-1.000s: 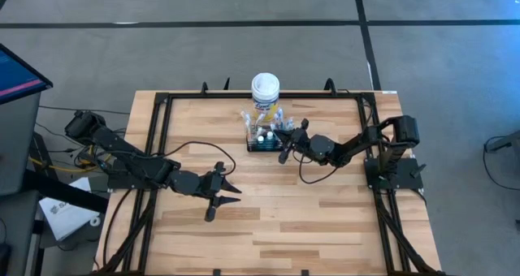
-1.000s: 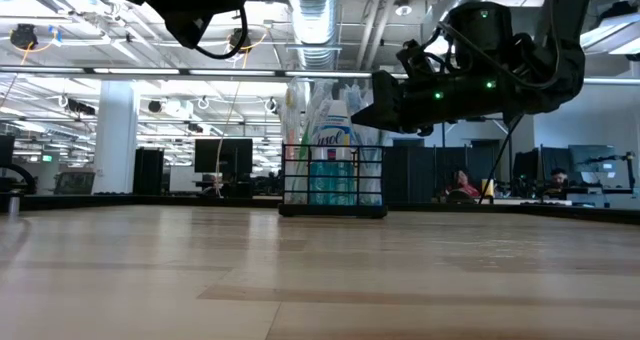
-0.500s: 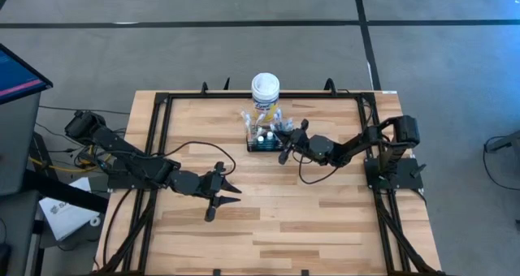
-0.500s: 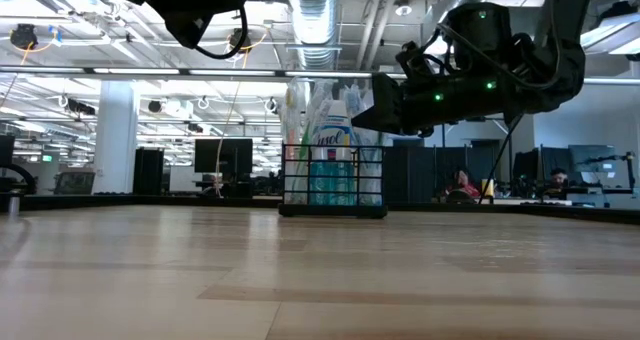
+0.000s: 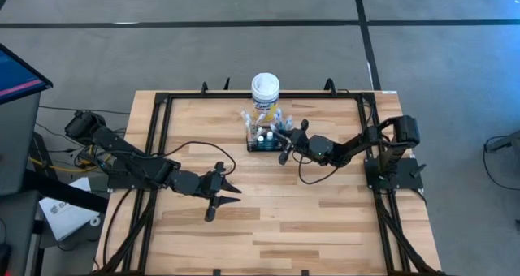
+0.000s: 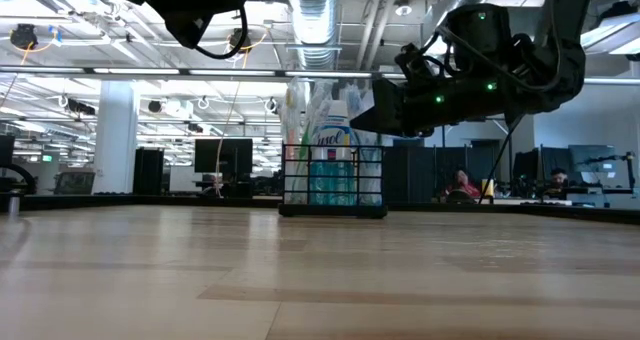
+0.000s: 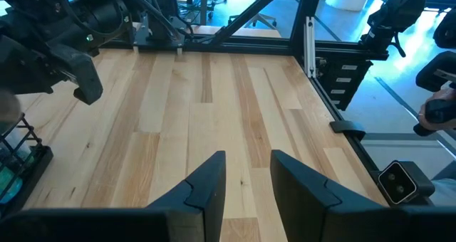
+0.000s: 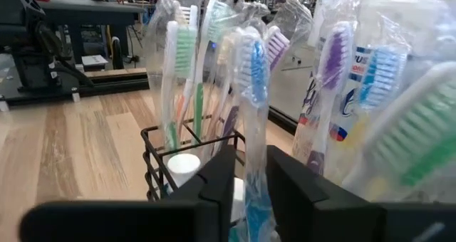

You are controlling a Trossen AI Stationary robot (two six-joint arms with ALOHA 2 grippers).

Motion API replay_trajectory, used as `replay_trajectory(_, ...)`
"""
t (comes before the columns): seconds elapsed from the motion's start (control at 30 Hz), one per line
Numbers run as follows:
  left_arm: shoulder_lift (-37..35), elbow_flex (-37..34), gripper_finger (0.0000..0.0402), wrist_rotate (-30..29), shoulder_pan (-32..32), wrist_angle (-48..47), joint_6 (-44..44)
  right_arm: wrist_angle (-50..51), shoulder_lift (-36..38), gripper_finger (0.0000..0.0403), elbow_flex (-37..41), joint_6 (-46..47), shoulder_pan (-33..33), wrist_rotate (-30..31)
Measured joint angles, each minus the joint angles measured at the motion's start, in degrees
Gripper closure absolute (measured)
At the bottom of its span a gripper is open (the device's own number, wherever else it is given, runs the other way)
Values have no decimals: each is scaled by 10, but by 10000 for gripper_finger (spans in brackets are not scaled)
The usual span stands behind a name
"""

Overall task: Pick & Place toothbrushing station
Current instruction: Put the blue toothbrush into the black wire organizer, then return to Home Position

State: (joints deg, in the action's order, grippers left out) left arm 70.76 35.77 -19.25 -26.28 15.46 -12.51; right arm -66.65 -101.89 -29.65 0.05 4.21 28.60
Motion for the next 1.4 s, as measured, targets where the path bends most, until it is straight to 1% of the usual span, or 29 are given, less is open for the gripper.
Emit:
replay_trajectory(0.2,0,0,296,0,0,0,0,-4,0,292,0,-22,-1,0)
replay_trajectory(0.4,0,0,296,0,0,0,0,-8,0,256,0,-23,0,0)
replay_trajectory(0.47,0,0,296,0,0,0,0,-18,1,245,0,-36,-1,0)
replay_trajectory(0.6,0,0,296,0,0,0,0,-14,20,227,0,-46,-1,0)
replay_trajectory(0.8,0,0,296,0,0,0,0,45,80,215,0,-52,-1,0)
replay_trajectory(1.03,0,0,296,0,0,0,0,115,152,213,0,-52,-1,0)
replay_trajectory(1.23,0,0,296,0,0,0,0,163,194,203,0,-61,-4,0)
replay_trajectory(1.4,0,0,296,0,0,0,0,195,215,190,0,-61,-8,-2)
